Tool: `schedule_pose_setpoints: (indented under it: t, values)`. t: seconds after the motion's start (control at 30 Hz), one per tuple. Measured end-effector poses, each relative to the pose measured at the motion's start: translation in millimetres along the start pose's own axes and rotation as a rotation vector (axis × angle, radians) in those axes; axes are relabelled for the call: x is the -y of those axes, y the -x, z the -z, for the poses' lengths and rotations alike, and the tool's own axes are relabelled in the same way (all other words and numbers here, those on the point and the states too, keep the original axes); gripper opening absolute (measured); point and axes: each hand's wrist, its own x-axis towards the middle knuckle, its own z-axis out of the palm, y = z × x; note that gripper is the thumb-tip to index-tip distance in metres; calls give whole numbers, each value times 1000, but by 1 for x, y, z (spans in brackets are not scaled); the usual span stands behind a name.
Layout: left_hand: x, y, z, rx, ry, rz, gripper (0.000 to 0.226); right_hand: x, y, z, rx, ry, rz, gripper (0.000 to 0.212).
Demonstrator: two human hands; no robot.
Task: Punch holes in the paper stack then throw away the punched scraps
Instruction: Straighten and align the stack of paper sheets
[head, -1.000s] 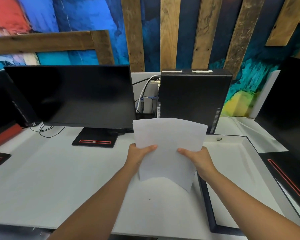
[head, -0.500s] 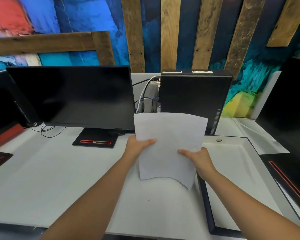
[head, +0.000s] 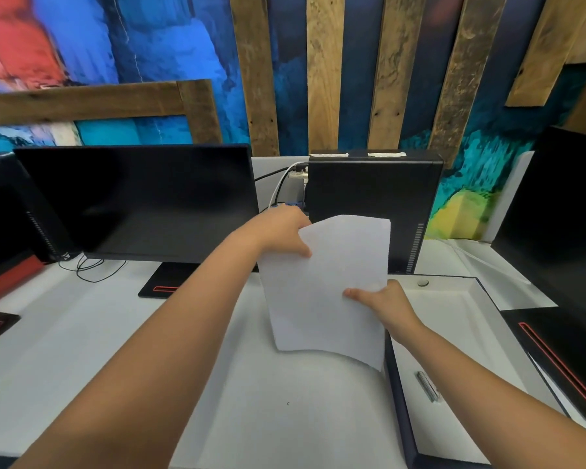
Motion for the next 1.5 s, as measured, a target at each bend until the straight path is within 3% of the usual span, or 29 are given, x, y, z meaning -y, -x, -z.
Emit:
schedule_pose_setpoints:
  t: [0.1,0.27,0.37,0.53,0.6,0.73,0.8,0.93,1.03,1.17,1.5]
  values:
    - [-12,-2,-2,39,-95,23,25,6,0,-4,32,64,5,43]
    - [-11,-3,-9,29,-35,32,23,17,4,-4,62,138,34,18]
    - [6,4,-12,32,134,90,29,13,2,6,79,193,53,18]
    - [44,28,-29,-70,508,248,15,-7,-3,34,80,295,18,22]
    - [63,40,-42,-98,674,307,15,-13,-3,45,88,233,5,29]
    - [89,58,-76,-168,963,378,18,-12,2,50,54,-166,-24,16]
    - [95,63,-97,-199,1070,425,23,-10,5,43,62,-296,-32,20]
    - [95,70,-134,-202,1218,472,51,-9,11,25,111,-269,-45,30]
    - [97,71,-148,-236,1262,515,39,-8,12,19,85,-208,-23,27]
    - [103,69,-153,-303,1307,560,52,-9,11,17,11,-163,10,28]
    - [100,72,-183,-318,1370,651,28,-35,24,2,-56,-167,-79,26]
